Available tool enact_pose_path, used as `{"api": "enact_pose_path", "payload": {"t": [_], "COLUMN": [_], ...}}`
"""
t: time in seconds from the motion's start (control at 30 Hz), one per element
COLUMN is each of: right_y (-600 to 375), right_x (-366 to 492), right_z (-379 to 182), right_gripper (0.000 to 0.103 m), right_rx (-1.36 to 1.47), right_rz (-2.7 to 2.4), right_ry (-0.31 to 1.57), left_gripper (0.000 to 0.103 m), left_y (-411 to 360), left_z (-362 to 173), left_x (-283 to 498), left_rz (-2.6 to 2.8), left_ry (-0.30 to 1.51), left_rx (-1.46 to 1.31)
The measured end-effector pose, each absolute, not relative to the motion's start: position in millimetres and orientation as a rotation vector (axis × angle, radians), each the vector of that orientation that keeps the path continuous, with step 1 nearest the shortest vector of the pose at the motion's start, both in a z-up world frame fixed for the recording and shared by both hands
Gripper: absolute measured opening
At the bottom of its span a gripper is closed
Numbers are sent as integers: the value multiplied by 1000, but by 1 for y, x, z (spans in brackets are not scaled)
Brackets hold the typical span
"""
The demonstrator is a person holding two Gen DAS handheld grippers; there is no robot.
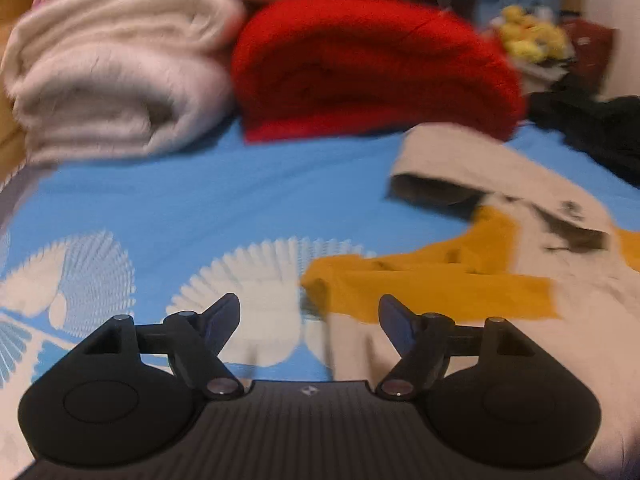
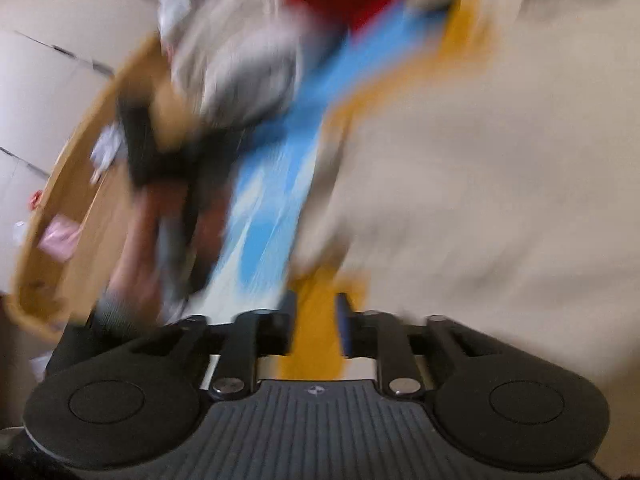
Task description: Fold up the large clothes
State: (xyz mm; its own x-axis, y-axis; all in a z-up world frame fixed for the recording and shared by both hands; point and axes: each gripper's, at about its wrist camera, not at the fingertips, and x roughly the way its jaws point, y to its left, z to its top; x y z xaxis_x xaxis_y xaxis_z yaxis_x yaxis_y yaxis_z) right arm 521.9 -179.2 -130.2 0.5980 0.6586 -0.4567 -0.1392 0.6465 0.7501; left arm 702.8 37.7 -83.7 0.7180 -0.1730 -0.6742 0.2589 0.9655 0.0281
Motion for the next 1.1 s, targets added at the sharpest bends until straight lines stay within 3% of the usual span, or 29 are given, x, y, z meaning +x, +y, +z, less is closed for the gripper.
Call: {"api": "enact_pose_path", "payload": {"t": [0.07, 0.13, 0.23, 0.3, 0.33, 0.37, 0.43, 0.5, 0.7, 0.8, 1.1], "right_y": [-220, -250, -291, -308, -313, -321, -347, -380, -478, -529, -632], "right_x": [507, 502, 506, 508, 503, 493, 462, 426, 281, 226, 163], "right_z": [-101, -90, -117, -149, -153, -147, -123, -98, -58, -62, -142], "right_gripper": [29, 36, 38, 33, 30, 26, 32, 61, 73, 73, 73], "right_rx": [551, 357, 190, 120, 100, 99, 192, 272, 411, 589, 1131], "right_rz": [243, -13, -214, -244, -228, -220, -194, -218, -452, -596, -827], "right_ry": [619, 497, 616, 750, 739, 715, 668, 613, 456, 430, 297], "left_gripper": [82, 85, 89, 94, 102, 103, 103, 103, 103, 103, 103], "left_y": [30, 14, -10, -8, 1, 7, 23, 37, 58, 57, 47], "left_z": [-80, -89, -135, -172, -174, -172, -160, -143, -95, -85, -98], "left_x": [679, 660, 644, 642, 638, 637, 635, 626, 552, 513, 455], "left_rz": [-311, -372, -340, -279, -257, -220, -181, -112, -37, -12, 14], "left_ry": [717, 720, 757, 801, 758, 761, 772, 752, 718, 740, 765], "left_rx": [88, 120, 318, 382, 335, 324, 267, 227, 133, 95, 27]}}
